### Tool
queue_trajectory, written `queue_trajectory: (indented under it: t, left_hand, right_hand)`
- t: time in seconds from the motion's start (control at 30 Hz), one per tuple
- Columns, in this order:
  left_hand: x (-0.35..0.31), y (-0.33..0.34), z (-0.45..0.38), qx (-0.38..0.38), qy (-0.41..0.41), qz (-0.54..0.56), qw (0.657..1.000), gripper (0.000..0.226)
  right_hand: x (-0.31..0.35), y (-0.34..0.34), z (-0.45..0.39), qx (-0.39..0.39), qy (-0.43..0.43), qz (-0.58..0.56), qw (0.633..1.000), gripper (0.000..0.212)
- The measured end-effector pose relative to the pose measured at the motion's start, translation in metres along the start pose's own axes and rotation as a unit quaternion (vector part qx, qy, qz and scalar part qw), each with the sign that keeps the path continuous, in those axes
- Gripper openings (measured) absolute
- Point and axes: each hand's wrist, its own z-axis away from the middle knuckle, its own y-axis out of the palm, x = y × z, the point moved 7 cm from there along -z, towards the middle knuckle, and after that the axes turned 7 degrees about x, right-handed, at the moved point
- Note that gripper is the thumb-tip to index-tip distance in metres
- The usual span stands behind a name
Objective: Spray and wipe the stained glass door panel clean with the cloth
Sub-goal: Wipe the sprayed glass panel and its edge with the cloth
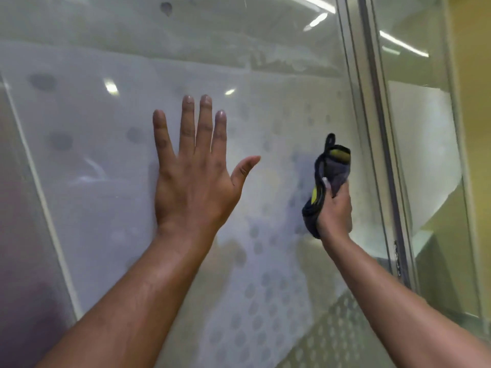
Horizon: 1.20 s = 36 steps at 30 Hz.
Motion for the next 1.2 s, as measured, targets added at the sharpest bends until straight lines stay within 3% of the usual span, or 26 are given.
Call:
queue_trajectory:
  t: [0.03,0.07,0.13,0.17,0.23,0.27,0.33,0.4,0.43,0.47,0.53,0.6,0.67,0.7,0.77,0.83,0.87,0.97,1.03,1.1,1.17,1.2]
  left_hand:
    - [0.0,0.0,0.0,0.002,0.001,0.0,1.0,0.094]
    - [0.0,0.0,0.0,0.002,0.002,0.002,1.0,0.093]
    - [0.0,0.001,0.001,-0.003,0.007,-0.003,1.0,0.092]
    - [0.0,0.001,0.001,-0.006,0.007,-0.008,1.0,0.091]
    - [0.002,0.001,0.002,-0.005,0.006,-0.01,1.0,0.09]
    - [0.002,0.0,0.002,-0.005,0.007,-0.011,1.0,0.089]
    - [0.001,0.0,0.003,-0.004,0.007,-0.016,1.0,0.087]
    - [0.001,0.0,0.003,0.0,0.007,-0.023,1.0,0.089]
    - [0.001,0.0,0.003,-0.002,0.007,-0.023,1.0,0.089]
    - [0.001,0.001,0.003,-0.007,0.007,-0.022,1.0,0.088]
    - [0.001,0.002,0.003,-0.015,0.005,-0.02,1.0,0.088]
    - [0.001,0.003,0.003,-0.013,0.004,-0.024,1.0,0.09]
    - [0.0,0.002,0.003,-0.01,0.006,-0.025,1.0,0.088]
    - [0.0,0.002,0.003,-0.008,0.007,-0.024,1.0,0.088]
    - [0.001,0.001,0.004,-0.006,0.006,-0.027,1.0,0.088]
    - [0.0,0.001,0.004,-0.005,0.007,-0.03,1.0,0.088]
    - [0.0,0.001,0.004,-0.005,0.007,-0.03,1.0,0.088]
    - [0.0,0.003,0.003,-0.009,0.006,-0.022,1.0,0.088]
    - [0.0,0.004,0.003,-0.009,0.006,-0.015,1.0,0.092]
    - [0.0,0.003,0.003,-0.008,0.007,-0.011,1.0,0.093]
    - [0.0,0.002,0.003,-0.003,0.007,-0.007,1.0,0.092]
    - [-0.001,0.002,0.003,-0.001,0.006,-0.007,1.0,0.092]
  right_hand:
    - [-0.008,0.008,0.013,-0.024,0.057,0.0,0.998,0.048]
    - [-0.007,0.02,0.033,-0.026,0.044,-0.008,0.999,0.051]
    - [0.015,0.045,0.085,0.017,-0.138,-0.007,0.99,0.057]
    - [0.019,0.053,0.107,0.07,-0.238,0.006,0.969,0.061]
    - [0.01,0.041,0.105,0.155,-0.331,0.044,0.93,0.064]
    - [-0.007,0.026,0.086,0.152,-0.299,0.059,0.94,0.064]
    - [-0.051,-0.01,0.038,0.084,-0.101,0.035,0.991,0.058]
    - [-0.079,-0.025,0.029,-0.003,0.095,-0.02,0.995,0.054]
    - [-0.079,-0.016,0.04,-0.019,0.116,-0.041,0.992,0.06]
    - [-0.073,-0.001,0.059,-0.019,0.084,-0.055,0.995,0.066]
    - [-0.049,0.024,0.11,0.026,-0.08,-0.049,0.995,0.069]
    - [-0.042,0.037,0.162,0.129,-0.257,0.021,0.957,0.062]
    - [-0.06,0.023,0.161,0.182,-0.325,0.06,0.926,0.065]
    - [-0.077,0.01,0.145,0.174,-0.283,0.036,0.942,0.064]
    - [-0.118,-0.021,0.106,0.083,-0.081,-0.066,0.991,0.052]
    - [-0.154,-0.04,0.095,-0.029,0.102,-0.115,0.988,0.047]
    - [-0.162,-0.037,0.106,-0.052,0.141,-0.096,0.984,0.054]
    - [-0.157,-0.01,0.179,-0.021,0.098,-0.056,0.993,0.089]
    - [-0.156,0.003,0.226,0.101,-0.056,-0.009,0.993,0.078]
    - [-0.161,-0.008,0.224,0.195,-0.176,0.045,0.964,0.066]
    - [-0.186,-0.033,0.181,0.163,-0.12,0.032,0.979,0.076]
    - [-0.197,-0.045,0.154,0.107,-0.023,-0.005,0.994,0.068]
